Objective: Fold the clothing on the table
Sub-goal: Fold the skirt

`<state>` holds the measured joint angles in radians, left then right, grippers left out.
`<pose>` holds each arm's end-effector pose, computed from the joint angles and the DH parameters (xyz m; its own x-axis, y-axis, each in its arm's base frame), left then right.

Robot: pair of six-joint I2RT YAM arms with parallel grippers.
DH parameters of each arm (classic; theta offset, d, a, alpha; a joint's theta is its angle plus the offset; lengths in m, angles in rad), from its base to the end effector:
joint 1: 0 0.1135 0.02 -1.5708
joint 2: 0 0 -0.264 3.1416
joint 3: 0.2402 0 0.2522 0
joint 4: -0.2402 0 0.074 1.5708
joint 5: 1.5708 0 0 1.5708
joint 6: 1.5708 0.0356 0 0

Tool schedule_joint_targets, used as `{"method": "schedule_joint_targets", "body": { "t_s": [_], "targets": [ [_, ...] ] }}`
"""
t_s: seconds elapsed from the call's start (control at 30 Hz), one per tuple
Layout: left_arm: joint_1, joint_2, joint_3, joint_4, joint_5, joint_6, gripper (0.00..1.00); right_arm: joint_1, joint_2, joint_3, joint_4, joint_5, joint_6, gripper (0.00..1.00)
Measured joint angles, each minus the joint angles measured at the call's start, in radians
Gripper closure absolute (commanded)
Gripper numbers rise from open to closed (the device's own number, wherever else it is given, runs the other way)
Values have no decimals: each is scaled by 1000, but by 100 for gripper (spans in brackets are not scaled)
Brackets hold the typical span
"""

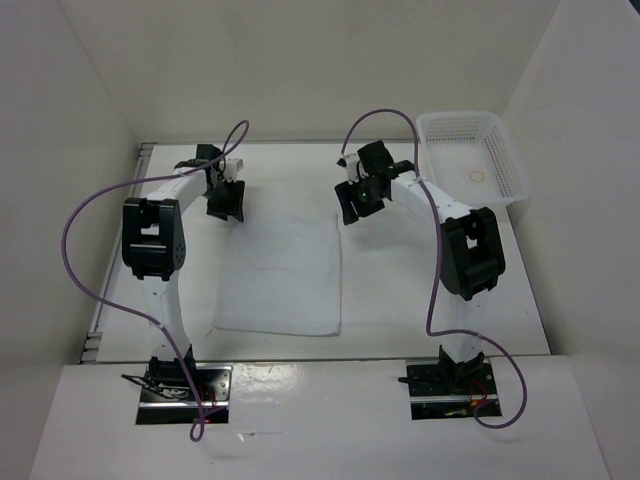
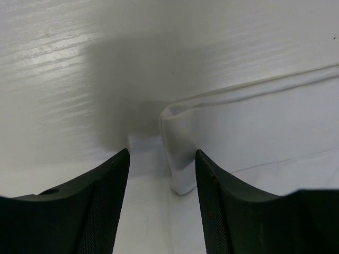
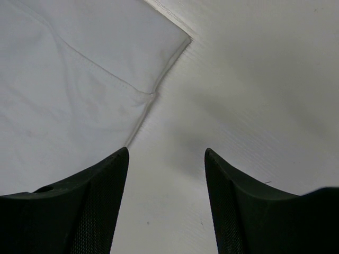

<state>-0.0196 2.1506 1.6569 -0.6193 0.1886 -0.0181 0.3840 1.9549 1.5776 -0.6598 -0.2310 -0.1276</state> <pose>0.4567 -0.0156 0.1734 -0.8986 -0.0002 -0.4389 0.0859 0.9806 -0.1762 0.3901 0.1664 0.2303 -0.7316 -0.4292 -0.5297 -0.5704 0.8109 0.1308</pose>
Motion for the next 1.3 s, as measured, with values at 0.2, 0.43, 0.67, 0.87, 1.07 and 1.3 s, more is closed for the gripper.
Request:
{"method": "schedule_joint_targets", "body": {
  "t_s": [0.2,0.43,0.67,0.87,1.07,1.3],
  "targets": [
    [-3,9,13,3,1,20,56,0,2,4,-1,-10,0,36],
    [-3,12,17,9,2,32,83,0,16,6,-1,-14,0,36],
    [-9,14,17,13,11,40,79,0,58,18,-6,-22,0,37],
    [-10,14,17,19,21,43,65,0,106,77,-7,-45,1,37],
    [-10,14,17,21,22,45,64,0,112,80,-8,-66,1,37],
    [-12,22,17,22,35,44,69,0,113,80,-8,-73,1,37]
  ]
}}
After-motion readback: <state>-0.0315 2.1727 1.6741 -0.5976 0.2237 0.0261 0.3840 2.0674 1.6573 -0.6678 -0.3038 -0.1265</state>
